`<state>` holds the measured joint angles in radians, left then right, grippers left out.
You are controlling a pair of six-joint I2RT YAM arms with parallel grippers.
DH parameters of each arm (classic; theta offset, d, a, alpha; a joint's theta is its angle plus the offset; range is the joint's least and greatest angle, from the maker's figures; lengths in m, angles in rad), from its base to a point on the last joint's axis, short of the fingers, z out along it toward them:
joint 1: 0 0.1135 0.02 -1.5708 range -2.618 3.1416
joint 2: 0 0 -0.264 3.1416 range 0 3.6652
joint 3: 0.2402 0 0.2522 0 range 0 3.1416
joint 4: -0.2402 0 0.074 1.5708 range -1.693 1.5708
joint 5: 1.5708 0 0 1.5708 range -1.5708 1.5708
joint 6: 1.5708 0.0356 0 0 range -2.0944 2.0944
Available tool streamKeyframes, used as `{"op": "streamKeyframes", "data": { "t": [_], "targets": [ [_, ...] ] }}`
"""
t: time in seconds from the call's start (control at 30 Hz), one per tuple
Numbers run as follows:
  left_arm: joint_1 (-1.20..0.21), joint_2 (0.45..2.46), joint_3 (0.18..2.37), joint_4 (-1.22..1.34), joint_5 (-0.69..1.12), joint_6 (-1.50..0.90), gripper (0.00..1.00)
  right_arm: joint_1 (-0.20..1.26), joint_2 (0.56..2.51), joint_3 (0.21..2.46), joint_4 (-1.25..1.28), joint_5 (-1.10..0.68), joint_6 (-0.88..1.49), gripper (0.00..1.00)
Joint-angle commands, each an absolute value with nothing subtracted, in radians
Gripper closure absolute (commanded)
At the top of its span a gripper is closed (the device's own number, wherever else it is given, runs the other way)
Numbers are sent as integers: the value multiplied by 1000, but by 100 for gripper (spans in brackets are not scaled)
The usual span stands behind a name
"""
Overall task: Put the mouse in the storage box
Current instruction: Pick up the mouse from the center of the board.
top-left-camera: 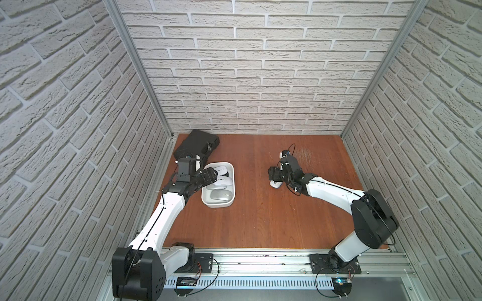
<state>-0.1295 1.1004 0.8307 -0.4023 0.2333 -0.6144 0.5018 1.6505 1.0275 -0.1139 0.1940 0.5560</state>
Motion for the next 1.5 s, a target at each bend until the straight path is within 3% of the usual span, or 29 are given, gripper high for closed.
{"op": "streamKeyframes", "data": {
  "t": [0.0, 0.7, 0.93, 1.27, 1.47],
  "targets": [
    [-143, 1056, 815, -449, 254, -588, 20, 502, 1724, 1117, -340, 267, 664, 12],
    [-155, 1017, 770, -459, 274, -581, 18, 502, 2007, 1344, -529, 262, 781, 10],
    [-156, 1017, 765, -459, 274, -584, 18, 500, 2042, 1336, -523, 243, 791, 17],
    [-160, 1007, 780, -459, 298, -591, 18, 499, 2005, 1305, -499, 260, 761, 36],
    [-161, 993, 777, -391, 428, -611, 18, 497, 1870, 1193, -306, 237, 644, 50]
  ]
}}
